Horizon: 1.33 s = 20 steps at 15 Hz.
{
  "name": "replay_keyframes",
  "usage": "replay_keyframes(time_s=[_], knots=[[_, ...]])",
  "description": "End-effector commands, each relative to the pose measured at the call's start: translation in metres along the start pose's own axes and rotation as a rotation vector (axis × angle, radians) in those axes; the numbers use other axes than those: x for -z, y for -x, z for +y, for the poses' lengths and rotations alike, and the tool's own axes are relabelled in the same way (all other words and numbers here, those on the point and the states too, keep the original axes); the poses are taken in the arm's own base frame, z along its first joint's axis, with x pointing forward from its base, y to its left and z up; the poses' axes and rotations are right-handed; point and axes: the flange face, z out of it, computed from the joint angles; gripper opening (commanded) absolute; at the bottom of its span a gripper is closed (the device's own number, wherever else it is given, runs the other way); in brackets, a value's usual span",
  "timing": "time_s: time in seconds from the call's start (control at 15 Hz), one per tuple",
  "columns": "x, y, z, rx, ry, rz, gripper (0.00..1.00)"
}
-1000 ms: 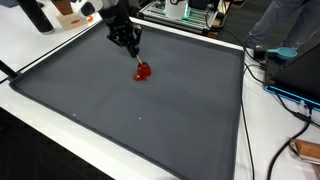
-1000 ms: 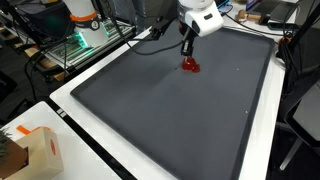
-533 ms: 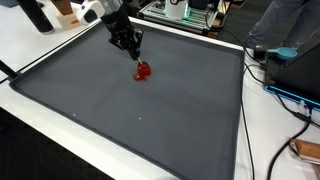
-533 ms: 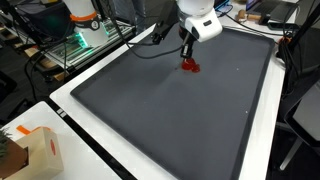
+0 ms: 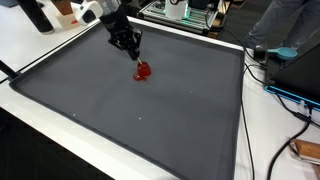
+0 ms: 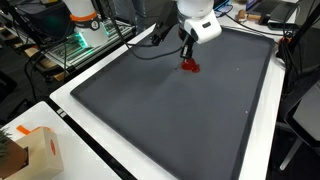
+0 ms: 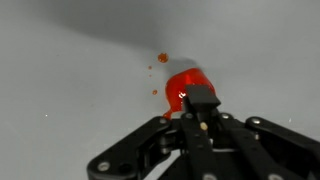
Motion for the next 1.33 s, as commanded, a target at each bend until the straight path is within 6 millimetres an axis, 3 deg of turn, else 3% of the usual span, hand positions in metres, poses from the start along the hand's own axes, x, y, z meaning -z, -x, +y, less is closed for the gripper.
replay_keyframes(time_s=[0.0,0.73,1.27], knots=[[-0.006,-0.001,0.005,-0.02,-0.029,0.012,0.03],[0.021,0.0,-0.001,-0.135,-0.003,0.041,0.03],[0.067,0.0,-0.016,-0.177,0.042,0.092,0.03]])
